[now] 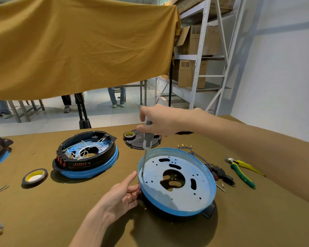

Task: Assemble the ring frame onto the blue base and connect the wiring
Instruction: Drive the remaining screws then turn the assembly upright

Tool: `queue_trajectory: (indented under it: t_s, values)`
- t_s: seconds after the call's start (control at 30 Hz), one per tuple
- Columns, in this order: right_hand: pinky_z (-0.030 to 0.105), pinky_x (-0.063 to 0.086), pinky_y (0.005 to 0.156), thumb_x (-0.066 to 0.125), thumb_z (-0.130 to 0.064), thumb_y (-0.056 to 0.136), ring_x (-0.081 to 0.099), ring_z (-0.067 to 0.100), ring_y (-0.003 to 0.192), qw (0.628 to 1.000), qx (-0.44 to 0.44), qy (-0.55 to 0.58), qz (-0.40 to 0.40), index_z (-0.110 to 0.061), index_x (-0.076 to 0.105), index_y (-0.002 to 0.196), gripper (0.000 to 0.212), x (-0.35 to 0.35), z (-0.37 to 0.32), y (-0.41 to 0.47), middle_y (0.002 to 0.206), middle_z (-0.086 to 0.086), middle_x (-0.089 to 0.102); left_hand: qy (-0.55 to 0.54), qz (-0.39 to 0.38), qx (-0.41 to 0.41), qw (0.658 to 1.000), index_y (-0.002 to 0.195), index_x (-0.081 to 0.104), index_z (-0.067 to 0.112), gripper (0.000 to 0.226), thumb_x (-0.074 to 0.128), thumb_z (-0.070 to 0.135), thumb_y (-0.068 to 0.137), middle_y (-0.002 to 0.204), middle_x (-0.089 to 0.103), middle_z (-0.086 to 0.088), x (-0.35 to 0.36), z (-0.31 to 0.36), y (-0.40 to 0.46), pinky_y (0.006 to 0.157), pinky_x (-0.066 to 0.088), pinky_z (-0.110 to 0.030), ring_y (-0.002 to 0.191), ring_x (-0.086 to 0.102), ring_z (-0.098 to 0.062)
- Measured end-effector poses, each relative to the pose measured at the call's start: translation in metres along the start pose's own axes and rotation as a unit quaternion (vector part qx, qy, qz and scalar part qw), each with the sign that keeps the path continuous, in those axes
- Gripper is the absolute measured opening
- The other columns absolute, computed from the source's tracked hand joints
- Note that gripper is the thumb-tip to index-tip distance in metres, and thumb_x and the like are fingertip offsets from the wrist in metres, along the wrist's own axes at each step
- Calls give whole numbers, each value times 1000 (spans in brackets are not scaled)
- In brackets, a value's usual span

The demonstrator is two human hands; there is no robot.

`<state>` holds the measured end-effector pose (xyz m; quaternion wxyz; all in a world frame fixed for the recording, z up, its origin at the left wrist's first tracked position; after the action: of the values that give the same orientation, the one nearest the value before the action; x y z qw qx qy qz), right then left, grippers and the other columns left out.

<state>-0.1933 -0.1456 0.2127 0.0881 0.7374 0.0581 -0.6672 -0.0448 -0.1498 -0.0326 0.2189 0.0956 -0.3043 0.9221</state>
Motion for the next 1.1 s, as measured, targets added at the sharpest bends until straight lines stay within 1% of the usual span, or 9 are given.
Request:
queue_trajectory:
  t_s: [0.13,0.27,0.4,0.53,0.67,0.8,0.93,1.0,1.1]
  values:
    - [22,53,50,65,-29,98,66,15,64,994,-2,93,-55,-21,46,126,35,1,1,1,93,2,72,17,14,6,1000,90,83,0,52,77,51,82,79,73,-9,2,0,-1,73,53,-33,76,56,-18]
    - [17,47,47,59,-47,101,59,6,55,1000,-2,-1,-15,-18,47,123,38,-1,-2,3,85,-3,67,56,31,19,998,89,83,2,52,69,52,90,69,66,-6,2,-1,1,69,52,-32,72,54,-18]
    - [21,53,49,67,-23,96,65,9,54,994,2,81,-73,-18,46,129,39,-1,-3,0,86,3,68,65,34,21,997,102,78,-1,57,69,53,90,69,64,-5,1,-1,4,63,50,-30,67,51,-16]
    - [25,52,49,59,-48,100,66,11,57,1000,-6,-7,-18,-18,48,125,40,-1,-8,2,82,-3,66,73,34,30,996,102,77,3,52,66,53,93,67,64,-3,3,-1,3,64,49,-31,69,51,-17]
    - [28,60,53,70,-30,94,71,17,67,996,-7,65,-67,-24,43,128,44,2,-9,0,96,3,69,75,32,32,996,98,77,1,53,64,52,94,66,62,-3,3,-1,2,65,47,-31,67,49,-17]
    - [32,58,51,58,-48,100,68,16,59,1000,2,-7,-28,-19,44,127,43,4,-8,2,89,2,69,78,48,35,995,106,74,6,46,62,49,97,64,65,-2,6,1,1,68,48,-33,71,50,-19]
    - [22,54,50,70,-24,95,66,15,63,991,17,85,-98,-19,36,136,53,3,-5,-3,96,9,69,83,54,31,995,103,75,0,52,62,50,97,64,64,-3,6,0,1,67,47,-33,71,49,-19]
    - [26,53,48,65,-33,99,64,13,56,997,17,44,-66,-15,41,132,44,2,-5,-3,87,5,68,86,51,30,995,102,76,-1,54,63,51,96,64,66,-2,5,-1,2,68,47,-33,71,50,-18]
    - [28,50,51,58,-49,101,62,13,61,999,25,-6,-47,-15,40,134,50,4,-6,-4,85,0,64,87,48,33,995,105,76,2,51,61,50,97,64,65,-3,6,0,2,67,46,-32,71,50,-18]
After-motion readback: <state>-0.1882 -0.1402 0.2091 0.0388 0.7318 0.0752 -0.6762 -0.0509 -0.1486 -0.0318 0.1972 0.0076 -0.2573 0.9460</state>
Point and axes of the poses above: each hand's wrist, its own y-axis towards the middle knuckle, its own x-axis out of the palm, z = x × y, the point moved 5 cm from there along y, towards the middle knuckle
